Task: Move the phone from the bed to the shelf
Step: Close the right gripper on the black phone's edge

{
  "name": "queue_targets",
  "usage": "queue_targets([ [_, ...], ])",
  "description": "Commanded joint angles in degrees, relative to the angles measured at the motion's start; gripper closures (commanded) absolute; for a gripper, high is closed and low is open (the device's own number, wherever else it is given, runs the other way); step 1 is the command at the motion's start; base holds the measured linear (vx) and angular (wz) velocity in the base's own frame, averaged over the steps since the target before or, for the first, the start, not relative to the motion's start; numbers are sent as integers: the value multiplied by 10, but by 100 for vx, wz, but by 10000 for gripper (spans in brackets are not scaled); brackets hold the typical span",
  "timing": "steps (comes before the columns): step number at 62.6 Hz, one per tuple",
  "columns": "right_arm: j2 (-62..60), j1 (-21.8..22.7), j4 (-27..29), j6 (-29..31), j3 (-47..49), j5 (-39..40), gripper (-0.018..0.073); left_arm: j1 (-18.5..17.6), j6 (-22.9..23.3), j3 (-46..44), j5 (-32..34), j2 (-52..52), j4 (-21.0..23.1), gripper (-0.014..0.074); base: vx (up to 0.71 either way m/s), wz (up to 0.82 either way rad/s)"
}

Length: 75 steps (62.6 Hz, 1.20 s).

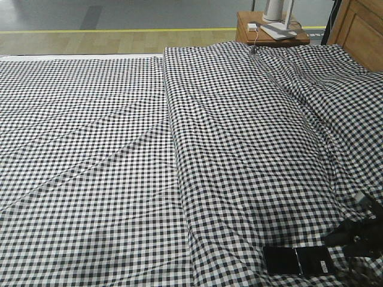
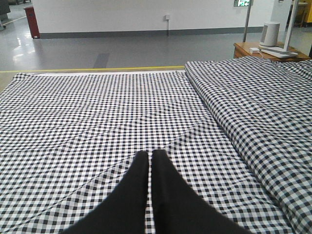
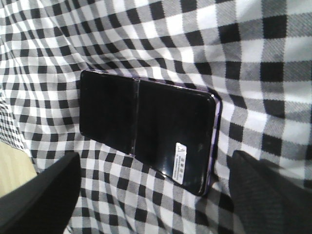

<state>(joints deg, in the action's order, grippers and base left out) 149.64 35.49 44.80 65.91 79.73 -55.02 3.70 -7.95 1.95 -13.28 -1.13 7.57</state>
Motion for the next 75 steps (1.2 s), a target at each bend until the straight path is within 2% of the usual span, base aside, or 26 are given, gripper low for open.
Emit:
queue_targets([
  [1,-23,4,19,14,11,-31,-20,1,2,1,42,-4,4,596,0,0],
  [34,43,3,88,68,11,-35,-20,1,2,1,42,-4,4,596,0,0],
  [53,80,2,158,93,11,-93,-20,1,2,1,42,-4,4,596,0,0],
  [75,88,2,170,93,10,-133,-17,1,2,1,42,-4,4,596,0,0],
])
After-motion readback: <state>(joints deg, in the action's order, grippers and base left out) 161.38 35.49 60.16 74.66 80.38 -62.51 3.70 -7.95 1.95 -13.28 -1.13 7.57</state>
